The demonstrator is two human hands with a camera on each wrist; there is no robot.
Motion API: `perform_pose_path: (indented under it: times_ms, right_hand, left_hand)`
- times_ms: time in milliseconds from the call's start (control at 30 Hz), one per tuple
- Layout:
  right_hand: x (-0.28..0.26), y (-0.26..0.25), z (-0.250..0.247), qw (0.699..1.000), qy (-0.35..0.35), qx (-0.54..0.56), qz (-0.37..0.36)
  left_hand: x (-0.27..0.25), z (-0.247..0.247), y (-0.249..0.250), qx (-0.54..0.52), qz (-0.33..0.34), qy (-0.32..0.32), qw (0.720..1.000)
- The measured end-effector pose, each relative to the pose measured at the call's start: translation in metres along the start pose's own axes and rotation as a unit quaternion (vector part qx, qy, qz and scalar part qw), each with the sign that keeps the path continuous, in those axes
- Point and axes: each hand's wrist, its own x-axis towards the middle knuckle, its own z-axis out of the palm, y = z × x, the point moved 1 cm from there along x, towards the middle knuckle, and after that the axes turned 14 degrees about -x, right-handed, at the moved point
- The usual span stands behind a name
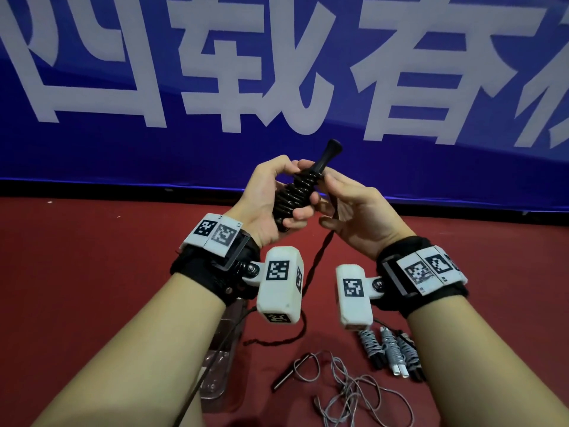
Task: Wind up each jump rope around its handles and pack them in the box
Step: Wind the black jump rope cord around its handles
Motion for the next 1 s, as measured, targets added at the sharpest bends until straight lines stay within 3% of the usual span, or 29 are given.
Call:
perform_pose_path:
  times_ms: [100,200,333,400,467,533,600,667,733,800,1000]
  right_hand:
    - [0.002,0.001,0.000,1.000,0.026,0.002,0.011]
    - [0.001,0.005,0.000,0.997,0.070,-0.012,0.017]
    - [0.004,0.008,0.004,0.989,0.141,0.025,0.030]
    - [0.006,0.009,0.003,0.980,0.190,0.036,0.041]
    - [0.006,0.010,-0.002,0.971,0.234,0.027,0.050]
    - [0.006,0.011,-0.004,0.965,0.253,0.005,0.063]
    - [0.006,0.013,-0.003,0.964,0.251,-0.007,0.082]
    - [0.005,0.013,-0.004,0.968,0.236,-0.011,0.089]
    - [0.005,0.010,-0.006,0.975,0.205,-0.029,0.076]
    - [0.006,0.005,-0.008,0.979,0.181,-0.075,0.052]
    - [0.004,-0.007,-0.010,0.983,0.148,-0.108,-0.021]
  left_hand:
    - [0.001,-0.003,0.001,0.026,0.001,-0.003,1.000]
    - [0.009,-0.008,0.000,0.151,0.047,0.049,0.986]
    - [0.014,-0.007,-0.002,0.315,0.206,0.133,0.917]
    - [0.011,-0.005,0.000,0.394,0.275,0.102,0.871]
    - [0.010,-0.006,-0.002,0.458,0.286,0.049,0.841]
    - [0.011,-0.010,-0.005,0.511,0.288,0.036,0.809]
    - [0.015,-0.016,-0.006,0.524,0.299,0.037,0.797]
    - [0.017,-0.018,-0.006,0.486,0.292,0.033,0.823]
    - [0.020,-0.018,-0.007,0.393,0.266,0.039,0.879]
    - [0.020,-0.016,-0.006,0.309,0.245,0.051,0.917]
    - [0.011,-0.005,-0.004,0.155,0.177,0.085,0.968]
